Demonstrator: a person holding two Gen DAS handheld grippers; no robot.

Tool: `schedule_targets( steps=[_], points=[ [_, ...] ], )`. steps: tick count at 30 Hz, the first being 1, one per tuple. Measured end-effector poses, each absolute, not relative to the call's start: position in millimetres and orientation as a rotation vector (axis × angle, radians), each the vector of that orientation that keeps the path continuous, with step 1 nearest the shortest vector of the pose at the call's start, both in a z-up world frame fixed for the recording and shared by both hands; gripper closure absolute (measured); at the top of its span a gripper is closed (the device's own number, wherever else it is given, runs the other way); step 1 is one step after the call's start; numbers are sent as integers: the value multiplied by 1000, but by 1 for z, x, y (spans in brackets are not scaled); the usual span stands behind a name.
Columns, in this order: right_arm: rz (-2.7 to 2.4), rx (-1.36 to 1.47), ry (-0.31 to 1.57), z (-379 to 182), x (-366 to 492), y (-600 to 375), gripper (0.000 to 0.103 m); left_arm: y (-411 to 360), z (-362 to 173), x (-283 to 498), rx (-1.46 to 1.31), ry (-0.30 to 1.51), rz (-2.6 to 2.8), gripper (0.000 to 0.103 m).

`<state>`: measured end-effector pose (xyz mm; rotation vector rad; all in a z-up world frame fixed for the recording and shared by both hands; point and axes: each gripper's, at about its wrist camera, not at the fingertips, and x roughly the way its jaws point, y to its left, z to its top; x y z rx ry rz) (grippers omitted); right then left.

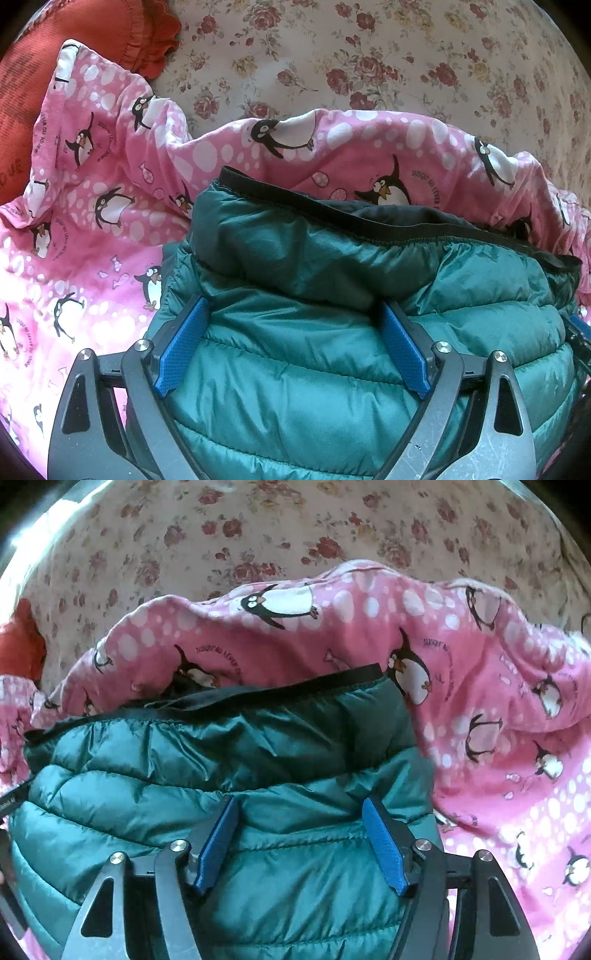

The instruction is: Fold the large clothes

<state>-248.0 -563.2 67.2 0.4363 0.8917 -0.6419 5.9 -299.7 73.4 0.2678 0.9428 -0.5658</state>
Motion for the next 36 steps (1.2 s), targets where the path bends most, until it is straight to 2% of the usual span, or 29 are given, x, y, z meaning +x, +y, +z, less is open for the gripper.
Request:
schedule_targets(
  steps=[11, 17, 21, 25, 30, 36],
  points=[
    [-475, 415, 782, 137, -288, -507, 37, -247, 114, -19, 177, 909, -661, 11],
    [-442, 455, 829, 112, -286, -492, 37, -213, 111, -38, 177, 924, -664, 11],
    [-462, 466, 853, 89, -282, -490, 36, -202, 88, -42, 180, 981, -633, 11],
    [-484, 413, 874, 72, -273, -484, 32, -192, 71, -39, 96, 1019, -636, 10],
    [-480, 397, 911, 79, -272, -484, 30, -191, 70, -44, 90, 1015, -621, 10],
    [-461, 420, 855, 98, -298, -474, 30, -192, 72, -47, 108, 1008, -617, 10]
  ],
)
